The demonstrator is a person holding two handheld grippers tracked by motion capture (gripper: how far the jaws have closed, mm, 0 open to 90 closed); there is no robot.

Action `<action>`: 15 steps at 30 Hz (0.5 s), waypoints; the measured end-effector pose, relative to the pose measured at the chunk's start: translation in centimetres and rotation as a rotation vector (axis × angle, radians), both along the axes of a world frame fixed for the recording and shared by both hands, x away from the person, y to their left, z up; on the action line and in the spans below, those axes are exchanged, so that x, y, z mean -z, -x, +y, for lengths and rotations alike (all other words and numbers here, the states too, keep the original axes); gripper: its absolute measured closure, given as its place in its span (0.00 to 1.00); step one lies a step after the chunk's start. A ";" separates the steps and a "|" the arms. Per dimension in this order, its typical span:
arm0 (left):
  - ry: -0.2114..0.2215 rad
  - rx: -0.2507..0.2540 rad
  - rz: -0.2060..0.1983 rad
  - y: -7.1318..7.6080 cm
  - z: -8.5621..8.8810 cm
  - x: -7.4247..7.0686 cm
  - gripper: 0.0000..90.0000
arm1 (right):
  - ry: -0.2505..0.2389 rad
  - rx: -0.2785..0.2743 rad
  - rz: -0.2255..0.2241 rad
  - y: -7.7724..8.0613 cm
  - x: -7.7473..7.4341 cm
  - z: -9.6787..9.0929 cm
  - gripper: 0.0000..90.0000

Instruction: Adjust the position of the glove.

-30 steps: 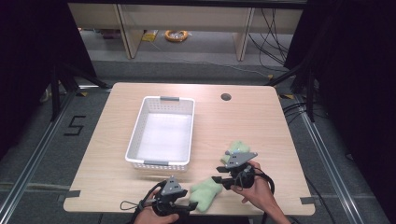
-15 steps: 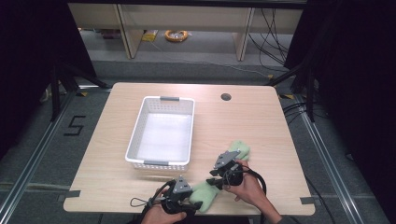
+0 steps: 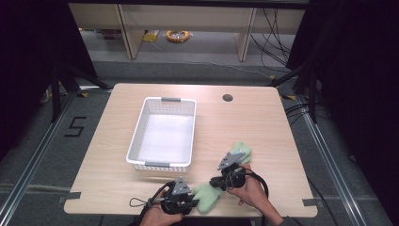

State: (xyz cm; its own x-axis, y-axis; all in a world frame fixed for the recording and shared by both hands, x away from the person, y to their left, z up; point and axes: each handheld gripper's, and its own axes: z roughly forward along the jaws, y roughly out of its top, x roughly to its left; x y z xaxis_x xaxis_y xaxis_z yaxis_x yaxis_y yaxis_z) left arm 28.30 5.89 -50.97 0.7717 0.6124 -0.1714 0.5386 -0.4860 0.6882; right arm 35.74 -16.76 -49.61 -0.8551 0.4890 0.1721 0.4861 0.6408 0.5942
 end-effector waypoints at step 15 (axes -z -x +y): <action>0.026 0.022 -0.037 -3.0 -1.5 -2.3 0.89 | -0.159 0.185 -0.013 2.5 -2.3 -4.0 0.95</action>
